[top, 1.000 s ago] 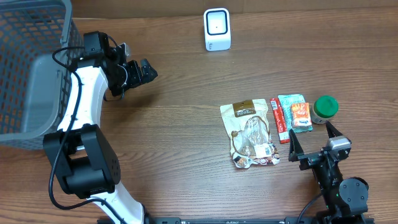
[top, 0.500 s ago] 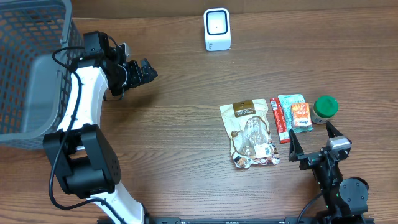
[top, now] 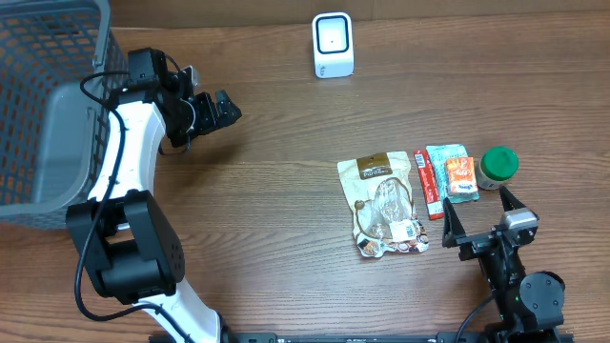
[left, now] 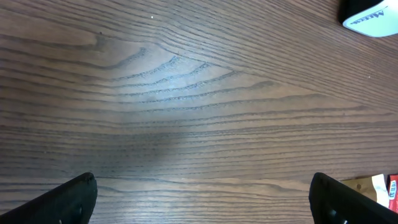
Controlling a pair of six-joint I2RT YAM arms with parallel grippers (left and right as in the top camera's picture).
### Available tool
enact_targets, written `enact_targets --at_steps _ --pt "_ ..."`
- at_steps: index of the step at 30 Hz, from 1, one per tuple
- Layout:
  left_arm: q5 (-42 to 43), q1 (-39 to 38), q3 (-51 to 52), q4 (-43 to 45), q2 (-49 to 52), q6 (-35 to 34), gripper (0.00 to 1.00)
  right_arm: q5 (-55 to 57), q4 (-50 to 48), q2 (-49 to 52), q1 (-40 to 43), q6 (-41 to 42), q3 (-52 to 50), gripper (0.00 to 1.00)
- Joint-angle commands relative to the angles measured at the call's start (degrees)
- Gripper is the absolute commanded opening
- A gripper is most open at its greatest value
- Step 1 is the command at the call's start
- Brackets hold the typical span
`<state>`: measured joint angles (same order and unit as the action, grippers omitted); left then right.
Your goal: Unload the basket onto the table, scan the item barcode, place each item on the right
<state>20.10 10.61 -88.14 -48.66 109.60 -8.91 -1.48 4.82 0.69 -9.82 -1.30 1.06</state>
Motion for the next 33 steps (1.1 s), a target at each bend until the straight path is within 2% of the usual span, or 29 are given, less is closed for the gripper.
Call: enact_targets --at_steps 1,5,11,20,26,33 --pt "-0.2 -0.3 -1.2 0.0 0.3 -0.5 1.00 0.5 0.0 -0.5 0.3 -0.2 -0.6 1.00" --pt "-0.2 -0.4 -1.2 0.0 -0.1 -0.5 1.00 0.5 0.0 -0.5 0.3 -0.2 -0.6 1.00" --pt "-0.2 -0.9 -1.2 0.0 -7.8 -0.5 1.00 0.5 0.0 -0.5 0.3 -0.2 -0.6 1.00" --pt "-0.2 -0.9 -1.2 0.0 -28.4 -0.5 1.00 0.5 0.0 -0.5 0.3 -0.2 -0.6 1.00" --pt "-0.2 -0.9 -1.2 0.0 -46.8 -0.5 1.00 0.5 0.0 -0.5 0.3 -0.2 -0.6 1.00" --pt "-0.2 -0.9 -1.2 -0.1 -59.3 -0.5 1.00 0.5 0.0 -0.5 0.3 -0.2 -0.6 1.00"
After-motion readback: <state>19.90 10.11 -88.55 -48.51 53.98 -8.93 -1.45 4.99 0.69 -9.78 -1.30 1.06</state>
